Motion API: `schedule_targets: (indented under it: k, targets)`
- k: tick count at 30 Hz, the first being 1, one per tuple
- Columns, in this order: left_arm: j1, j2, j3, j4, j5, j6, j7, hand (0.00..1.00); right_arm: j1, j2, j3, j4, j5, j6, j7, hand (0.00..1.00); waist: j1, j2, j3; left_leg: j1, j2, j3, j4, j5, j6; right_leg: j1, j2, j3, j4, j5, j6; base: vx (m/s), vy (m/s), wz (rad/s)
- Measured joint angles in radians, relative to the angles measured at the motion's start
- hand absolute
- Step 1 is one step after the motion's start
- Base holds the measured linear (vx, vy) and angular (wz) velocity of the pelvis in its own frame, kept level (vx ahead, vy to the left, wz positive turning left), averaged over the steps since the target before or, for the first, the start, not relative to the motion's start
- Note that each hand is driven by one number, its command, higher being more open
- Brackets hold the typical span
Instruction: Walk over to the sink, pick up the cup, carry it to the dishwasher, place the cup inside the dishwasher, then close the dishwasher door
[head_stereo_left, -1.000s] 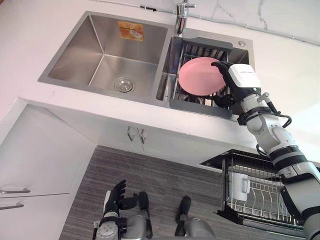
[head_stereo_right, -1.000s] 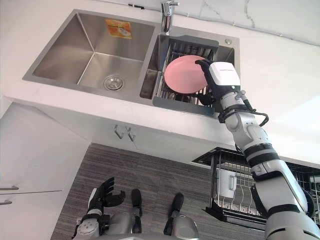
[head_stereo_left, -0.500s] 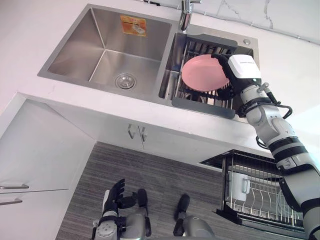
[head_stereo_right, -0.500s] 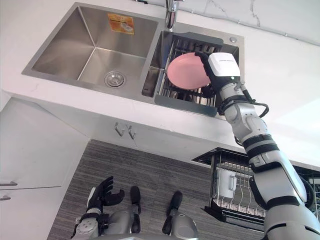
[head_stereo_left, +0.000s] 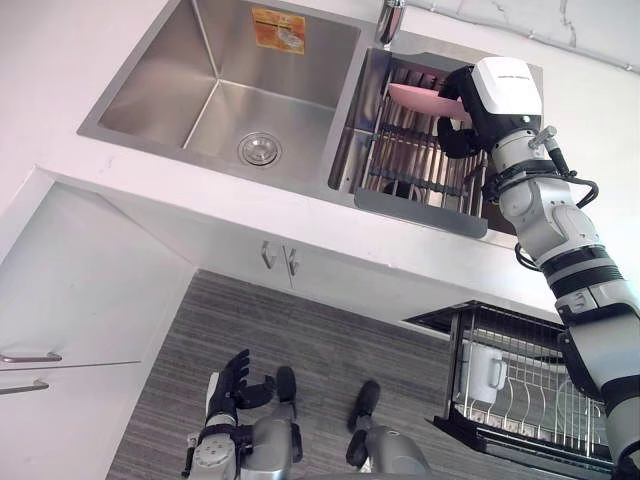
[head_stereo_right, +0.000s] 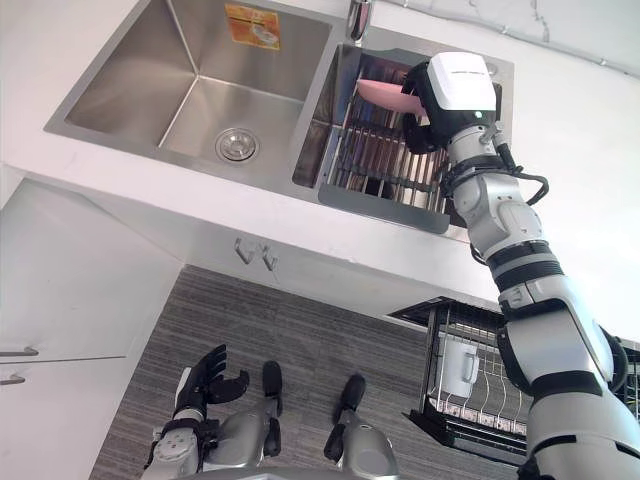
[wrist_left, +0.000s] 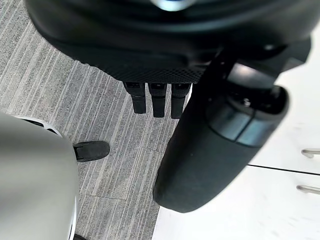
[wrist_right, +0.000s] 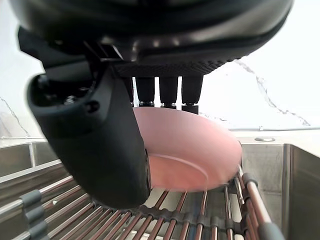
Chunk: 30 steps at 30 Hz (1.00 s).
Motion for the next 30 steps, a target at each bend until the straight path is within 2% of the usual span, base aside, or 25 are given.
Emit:
schedule_targets:
  k: [6,14,17,19,21,24,25,27,30]
  targets:
    - [0.000,0.000,0.000,0.001,0.000,0.000,0.000,0.90,0.014,0.000,-0.018,-0.039,0.004,0.002,0.000,0.30,-0.007,0.000,0.001,0.001,0.000,0.001,0.000,-0.001,-0.001,0.000,0.000,0.001,0.000,-0.001,0.000,0.00,0.000,0.00]
    - [0.002,0.000,0.004,0.010,0.002,0.014,0.000,0.90,0.256,0.000,-0.207,-0.452,0.010,-0.015,-0.064,0.30,-0.025,0.000,0.000,0.043,0.000,0.022,0.000,-0.018,-0.002,0.030,-0.002,0.034,0.000,-0.006,0.003,0.01,0.012,-0.08]
    - [0.007,0.000,0.009,0.018,0.005,0.015,-0.001,0.90,0.353,0.010,-0.283,-0.589,0.010,-0.034,-0.099,0.30,-0.046,0.000,0.000,0.067,-0.001,0.040,0.000,-0.027,-0.005,0.045,-0.003,0.052,0.001,-0.008,0.005,0.03,0.020,-0.17]
    - [0.008,0.001,0.010,0.030,0.024,0.017,-0.003,0.90,0.442,0.042,-0.362,-0.687,0.010,-0.047,-0.125,0.30,-0.068,-0.001,-0.001,0.086,0.000,0.043,0.000,-0.032,-0.006,0.062,-0.003,0.055,0.003,-0.014,0.007,0.02,0.008,-0.06]
    - [0.008,0.002,0.010,0.037,0.026,0.018,-0.004,0.90,0.491,0.076,-0.406,-0.744,0.010,-0.049,-0.139,0.30,-0.073,-0.001,-0.004,0.098,0.004,0.058,0.003,-0.041,-0.008,0.062,-0.002,0.071,0.015,-0.022,0.008,0.02,0.008,-0.27]
    - [0.009,0.001,0.019,0.039,0.027,0.018,-0.003,0.90,0.565,0.129,-0.433,-0.856,0.010,-0.063,-0.176,0.30,-0.081,-0.002,-0.006,0.085,0.028,0.124,0.125,-0.122,-0.017,0.052,0.002,0.148,0.038,-0.030,0.006,0.02,0.005,-0.64]
    - [0.012,0.000,0.019,0.039,0.027,0.015,-0.002,0.90,0.584,0.134,-0.434,-0.894,0.010,-0.071,-0.185,0.30,-0.097,0.000,-0.009,0.060,0.037,0.129,0.195,-0.161,-0.017,0.041,0.006,0.167,0.049,-0.031,0.006,0.03,0.000,-0.68]
    - [0.013,0.003,0.019,0.041,0.026,0.016,-0.002,0.90,0.622,0.140,-0.454,-0.945,0.009,-0.083,-0.194,0.30,-0.106,0.001,-0.010,0.039,0.056,0.095,0.267,-0.211,-0.016,0.015,0.018,0.220,0.066,-0.031,0.005,0.04,-0.017,-0.69]
    - [0.016,0.007,0.017,0.045,0.025,0.017,-0.003,0.90,0.728,0.180,-0.522,-1.000,0.009,-0.089,-0.198,0.30,-0.126,0.001,-0.014,0.025,0.067,0.123,0.324,-0.257,-0.014,-0.022,0.022,0.281,0.094,-0.031,0.007,0.00,0.048,-0.76]
